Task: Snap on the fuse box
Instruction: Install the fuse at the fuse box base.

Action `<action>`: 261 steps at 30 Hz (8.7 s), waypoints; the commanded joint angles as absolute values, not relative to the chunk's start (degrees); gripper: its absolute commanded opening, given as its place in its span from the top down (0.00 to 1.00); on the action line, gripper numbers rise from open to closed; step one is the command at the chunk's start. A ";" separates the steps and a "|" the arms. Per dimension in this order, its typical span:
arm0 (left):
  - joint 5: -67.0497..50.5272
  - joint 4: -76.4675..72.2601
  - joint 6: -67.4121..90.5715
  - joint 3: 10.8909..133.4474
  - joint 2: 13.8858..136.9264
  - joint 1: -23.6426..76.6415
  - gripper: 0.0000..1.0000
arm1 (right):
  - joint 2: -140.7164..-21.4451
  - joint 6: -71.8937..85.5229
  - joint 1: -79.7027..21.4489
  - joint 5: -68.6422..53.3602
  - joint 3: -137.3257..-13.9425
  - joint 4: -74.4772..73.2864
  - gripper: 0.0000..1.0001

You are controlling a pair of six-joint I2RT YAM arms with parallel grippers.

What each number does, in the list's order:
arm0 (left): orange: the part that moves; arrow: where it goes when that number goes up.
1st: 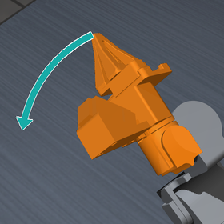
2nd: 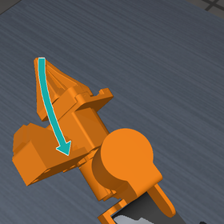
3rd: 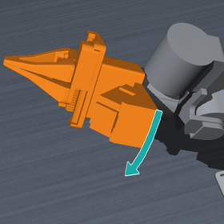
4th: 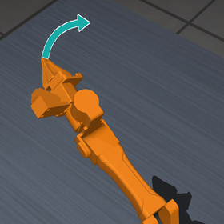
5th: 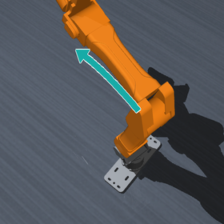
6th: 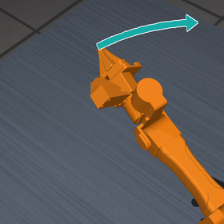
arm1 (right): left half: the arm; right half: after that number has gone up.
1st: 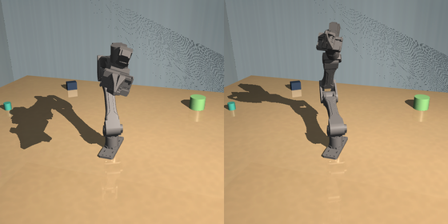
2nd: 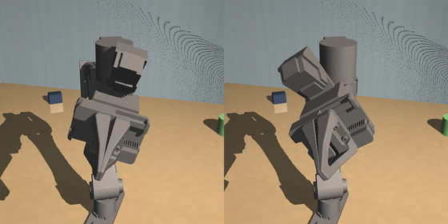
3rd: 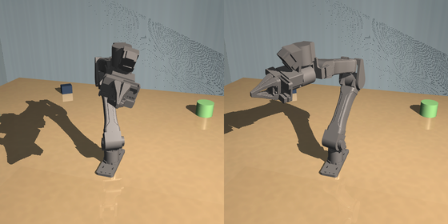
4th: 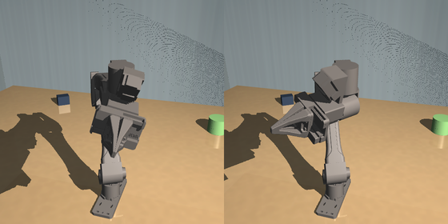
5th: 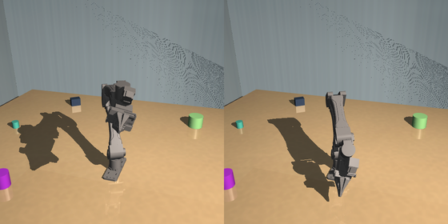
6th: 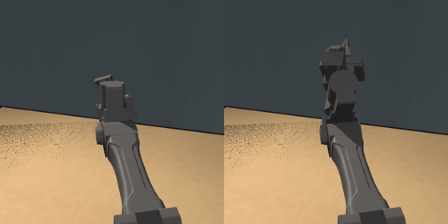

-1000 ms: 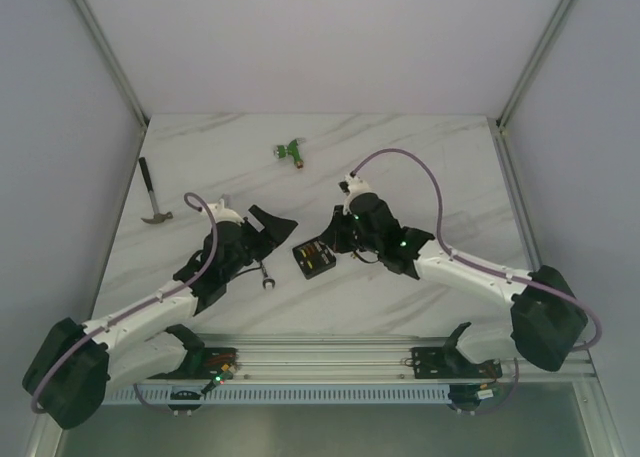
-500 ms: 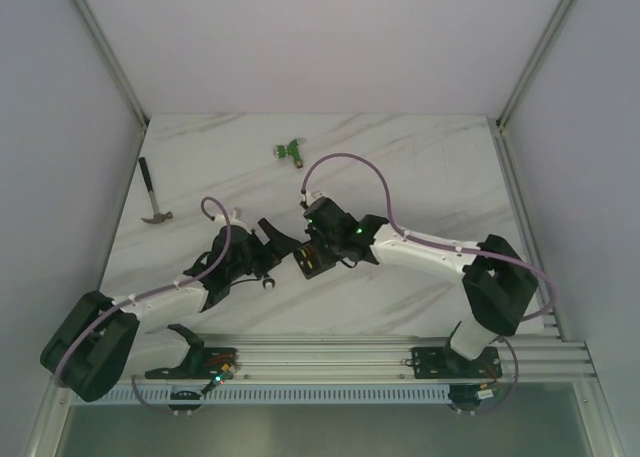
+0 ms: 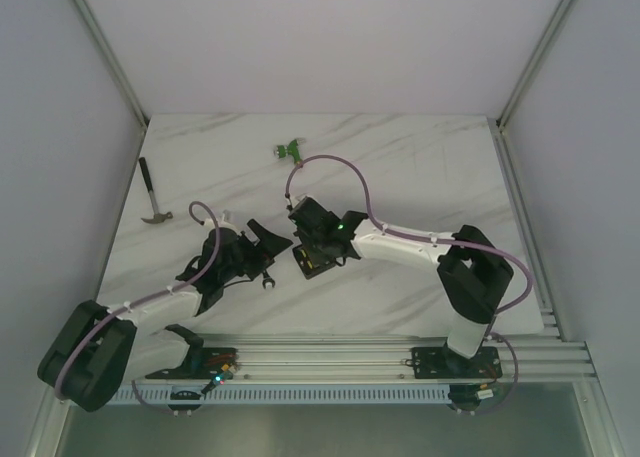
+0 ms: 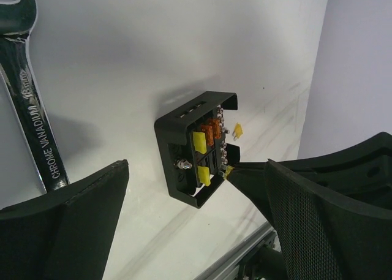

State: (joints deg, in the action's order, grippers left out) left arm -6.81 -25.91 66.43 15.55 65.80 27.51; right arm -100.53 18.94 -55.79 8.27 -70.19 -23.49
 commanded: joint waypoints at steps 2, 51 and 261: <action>-7.66 -25.74 66.71 14.57 63.98 26.59 0.00 | -102.80 17.58 -56.50 9.58 -73.24 -25.05 1.00; -7.64 -24.11 66.93 14.41 61.90 26.10 0.00 | -105.52 18.15 -57.77 10.30 -76.69 -27.82 0.76; -7.23 -17.82 67.85 22.19 77.61 35.51 0.57 | -108.83 17.63 -54.27 -0.06 -64.99 -32.21 1.00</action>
